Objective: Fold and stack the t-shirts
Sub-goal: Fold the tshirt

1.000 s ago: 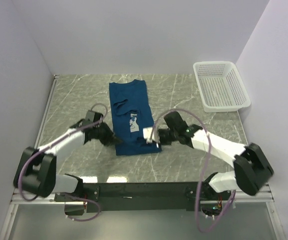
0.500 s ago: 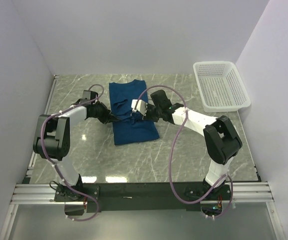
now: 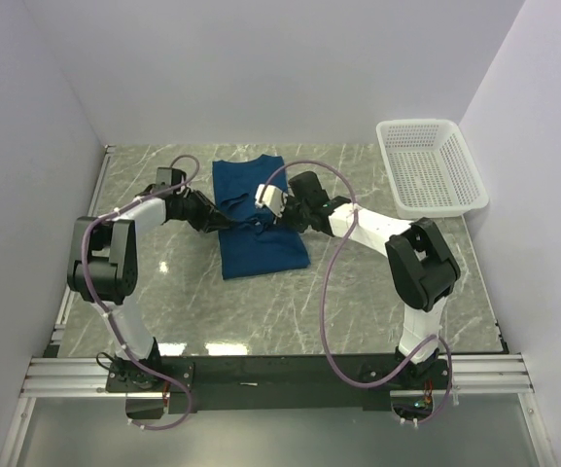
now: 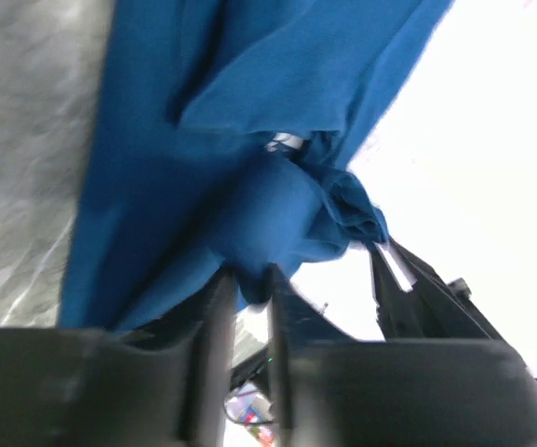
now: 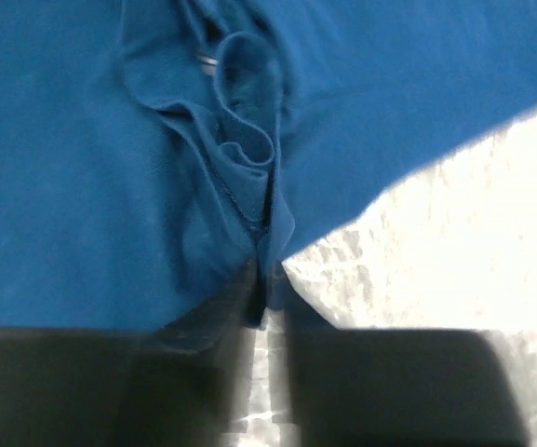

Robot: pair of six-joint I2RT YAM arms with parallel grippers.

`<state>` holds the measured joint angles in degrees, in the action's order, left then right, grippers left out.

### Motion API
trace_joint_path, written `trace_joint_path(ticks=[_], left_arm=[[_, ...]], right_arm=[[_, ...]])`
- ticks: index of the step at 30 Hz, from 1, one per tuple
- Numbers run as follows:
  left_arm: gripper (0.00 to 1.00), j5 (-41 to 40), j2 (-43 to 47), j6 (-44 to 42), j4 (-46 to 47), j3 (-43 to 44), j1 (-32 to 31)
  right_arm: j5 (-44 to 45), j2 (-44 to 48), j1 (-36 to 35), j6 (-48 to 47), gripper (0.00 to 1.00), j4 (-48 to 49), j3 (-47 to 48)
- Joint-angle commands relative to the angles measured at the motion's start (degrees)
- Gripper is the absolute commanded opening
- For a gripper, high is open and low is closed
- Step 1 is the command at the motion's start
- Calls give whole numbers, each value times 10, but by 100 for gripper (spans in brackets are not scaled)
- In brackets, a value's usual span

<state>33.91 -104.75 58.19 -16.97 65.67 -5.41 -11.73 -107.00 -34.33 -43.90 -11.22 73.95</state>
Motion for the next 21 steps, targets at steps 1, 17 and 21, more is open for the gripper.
trace_joint_path(ticks=[1,17,21], left_arm=[[35,51,-2,-24,24,28,9],[76,-8,266,-150,-36,-182,10],[75,-25,300,-133,-23,-260,-54]], right_arm=[[85,-7,5,78,49,67,26],[-284,167,40,-317,70,-205,-124],[-267,176,31,-286,71,-155,-152]])
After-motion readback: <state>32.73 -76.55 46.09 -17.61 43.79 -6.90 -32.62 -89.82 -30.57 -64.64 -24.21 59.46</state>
